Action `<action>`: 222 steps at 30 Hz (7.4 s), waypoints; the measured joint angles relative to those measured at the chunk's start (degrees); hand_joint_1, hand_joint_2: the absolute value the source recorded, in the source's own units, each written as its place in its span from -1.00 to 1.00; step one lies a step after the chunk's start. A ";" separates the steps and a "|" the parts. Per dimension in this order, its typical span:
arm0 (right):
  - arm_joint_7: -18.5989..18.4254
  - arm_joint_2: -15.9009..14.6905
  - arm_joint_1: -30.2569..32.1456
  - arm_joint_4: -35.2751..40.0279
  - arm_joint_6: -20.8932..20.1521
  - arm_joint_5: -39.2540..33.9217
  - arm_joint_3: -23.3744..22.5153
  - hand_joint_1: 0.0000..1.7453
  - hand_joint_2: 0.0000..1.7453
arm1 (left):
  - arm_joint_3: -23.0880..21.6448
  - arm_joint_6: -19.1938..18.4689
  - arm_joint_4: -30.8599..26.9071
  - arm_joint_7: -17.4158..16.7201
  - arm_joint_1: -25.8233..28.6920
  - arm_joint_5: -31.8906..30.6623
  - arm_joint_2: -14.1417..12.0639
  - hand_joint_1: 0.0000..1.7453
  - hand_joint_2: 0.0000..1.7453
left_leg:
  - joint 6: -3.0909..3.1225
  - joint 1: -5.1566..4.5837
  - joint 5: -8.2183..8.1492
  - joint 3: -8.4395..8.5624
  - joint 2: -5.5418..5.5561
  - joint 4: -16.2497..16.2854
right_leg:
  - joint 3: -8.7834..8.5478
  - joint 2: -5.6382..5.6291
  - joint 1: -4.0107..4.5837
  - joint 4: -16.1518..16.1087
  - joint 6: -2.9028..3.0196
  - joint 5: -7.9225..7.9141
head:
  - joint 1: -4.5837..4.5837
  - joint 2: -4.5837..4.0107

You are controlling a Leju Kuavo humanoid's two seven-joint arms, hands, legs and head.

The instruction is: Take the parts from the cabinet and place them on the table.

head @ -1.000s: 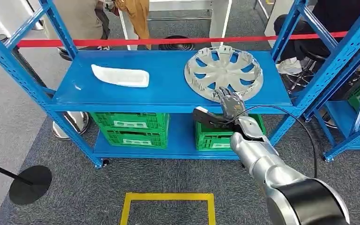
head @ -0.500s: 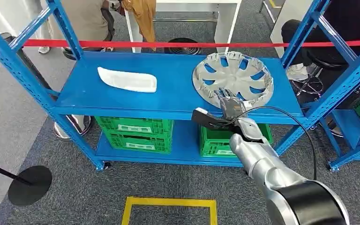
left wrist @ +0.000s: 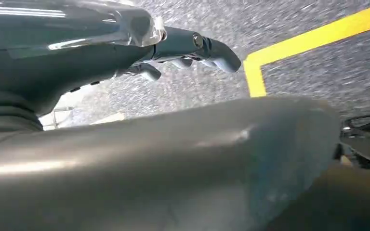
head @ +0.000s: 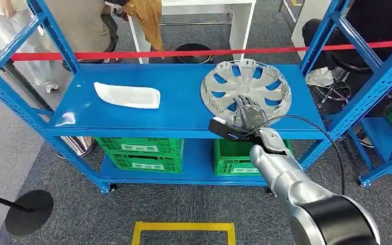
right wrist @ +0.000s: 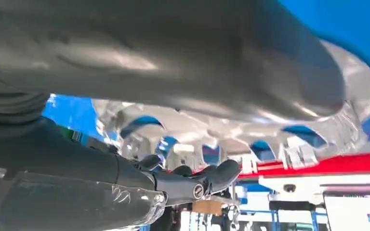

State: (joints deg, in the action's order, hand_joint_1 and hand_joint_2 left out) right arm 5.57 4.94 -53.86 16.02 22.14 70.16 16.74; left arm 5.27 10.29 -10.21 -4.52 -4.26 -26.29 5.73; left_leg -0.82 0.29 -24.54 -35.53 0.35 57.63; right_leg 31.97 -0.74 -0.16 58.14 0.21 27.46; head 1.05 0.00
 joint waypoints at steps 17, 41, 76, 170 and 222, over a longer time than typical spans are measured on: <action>-1.16 0.04 -0.06 0.00 -1.16 1.14 0.00 -1.00 -1.00 | 0.00 -0.07 0.00 0.39 -0.02 -0.37 -0.07 -1.00 -1.00 | 1.46 -0.26 -0.67 0.28 0.26 -0.52 | -0.99 0.21 -0.37 -1.54 -1.11 0.30 | -0.15 0.00; -1.29 0.04 0.15 -0.04 -1.16 1.01 0.00 -1.00 -1.00 | 0.00 -0.59 0.00 0.57 0.03 -1.22 0.00 -1.00 -1.00 | 1.43 -0.10 -0.68 0.52 0.23 -0.58 | -1.06 0.21 -0.20 -1.35 -1.05 0.36 | -0.15 0.00; -1.29 -0.28 0.65 -0.09 -1.09 1.07 -0.09 -1.00 -1.00 | 0.00 -0.68 0.00 0.50 0.03 -1.33 0.31 -1.00 -1.00 | 1.43 -0.09 -0.68 0.56 0.22 -0.58 | -1.08 0.20 -0.20 -1.35 -1.05 0.36 | -0.15 0.00; -9.46 0.22 -1.18 -0.94 -14.38 10.03 5.99 -1.00 1.00 | 0.04 -1.97 -0.02 1.49 0.30 -2.69 0.70 -1.00 -1.00 | 0.05 0.09 -2.70 3.44 0.26 -1.36 | 2.58 0.02 -0.85 0.12 -1.01 -2.16 | -0.26 0.00; -10.75 -0.15 -0.63 -1.55 -16.90 6.95 1.27 1.00 1.00 | 1.97 -3.02 -0.02 1.33 0.60 -2.40 1.62 -1.00 -1.00 | 0.04 0.10 -2.72 3.52 0.22 -1.36 | 2.52 0.01 -0.85 0.12 -1.01 -2.16 | -0.28 0.00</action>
State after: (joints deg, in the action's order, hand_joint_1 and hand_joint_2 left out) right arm -5.18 4.79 -54.49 14.47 5.25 77.11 18.01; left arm 7.24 7.28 -10.23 -3.19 -3.65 -28.70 7.34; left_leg -0.78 0.39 -27.26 -32.01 0.56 56.26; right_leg 34.49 -0.72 -1.01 58.25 -0.79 25.30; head 0.76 0.00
